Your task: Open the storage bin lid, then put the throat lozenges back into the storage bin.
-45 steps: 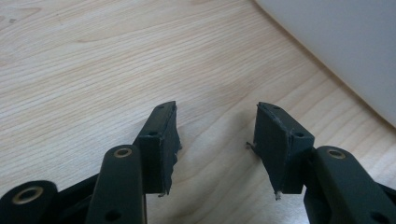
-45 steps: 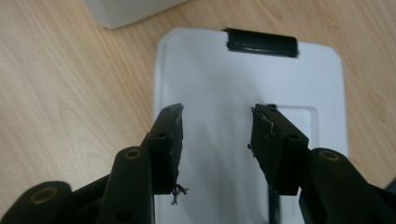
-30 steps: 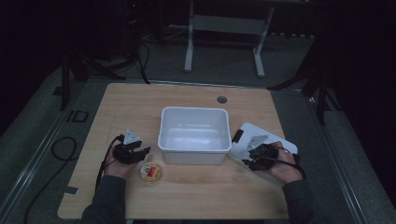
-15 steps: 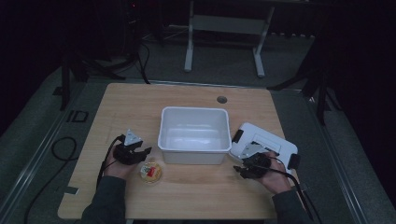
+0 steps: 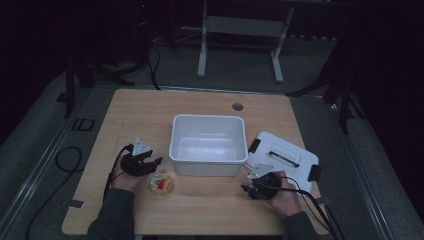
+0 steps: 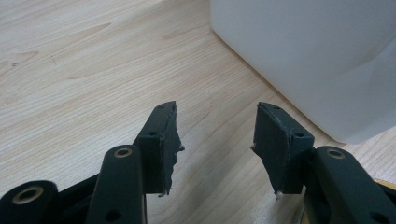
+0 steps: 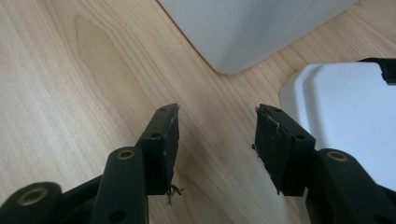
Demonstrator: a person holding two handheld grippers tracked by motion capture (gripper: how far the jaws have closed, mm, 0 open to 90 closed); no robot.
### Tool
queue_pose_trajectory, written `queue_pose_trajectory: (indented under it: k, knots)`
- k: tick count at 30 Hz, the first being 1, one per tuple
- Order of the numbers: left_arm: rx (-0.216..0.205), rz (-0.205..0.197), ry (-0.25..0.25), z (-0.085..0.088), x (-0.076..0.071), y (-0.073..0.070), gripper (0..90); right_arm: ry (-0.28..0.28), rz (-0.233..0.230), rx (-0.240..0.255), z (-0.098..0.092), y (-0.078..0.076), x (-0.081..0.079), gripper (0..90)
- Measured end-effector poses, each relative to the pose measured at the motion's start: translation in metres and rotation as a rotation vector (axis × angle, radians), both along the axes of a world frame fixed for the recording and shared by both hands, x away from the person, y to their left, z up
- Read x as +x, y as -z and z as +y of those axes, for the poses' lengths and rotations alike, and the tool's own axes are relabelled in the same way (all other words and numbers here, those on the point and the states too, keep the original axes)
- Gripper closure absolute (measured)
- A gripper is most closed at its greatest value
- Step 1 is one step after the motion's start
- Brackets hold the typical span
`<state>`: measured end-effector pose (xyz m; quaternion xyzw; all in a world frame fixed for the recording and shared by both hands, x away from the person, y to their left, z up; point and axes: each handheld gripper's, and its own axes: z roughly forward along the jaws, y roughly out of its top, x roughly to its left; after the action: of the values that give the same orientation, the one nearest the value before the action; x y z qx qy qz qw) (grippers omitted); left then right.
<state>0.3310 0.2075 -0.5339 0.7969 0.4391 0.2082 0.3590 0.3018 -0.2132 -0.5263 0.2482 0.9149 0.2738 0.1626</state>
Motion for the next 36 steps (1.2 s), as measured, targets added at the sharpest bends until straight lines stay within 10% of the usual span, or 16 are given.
queue_pose_trajectory:
  k: [36]
  knots:
    - [-0.022,0.026,0.061,0.001,-0.016,-0.016,45.3,0.112,-0.037,0.231,-0.02,0.031,-0.01,43.4]
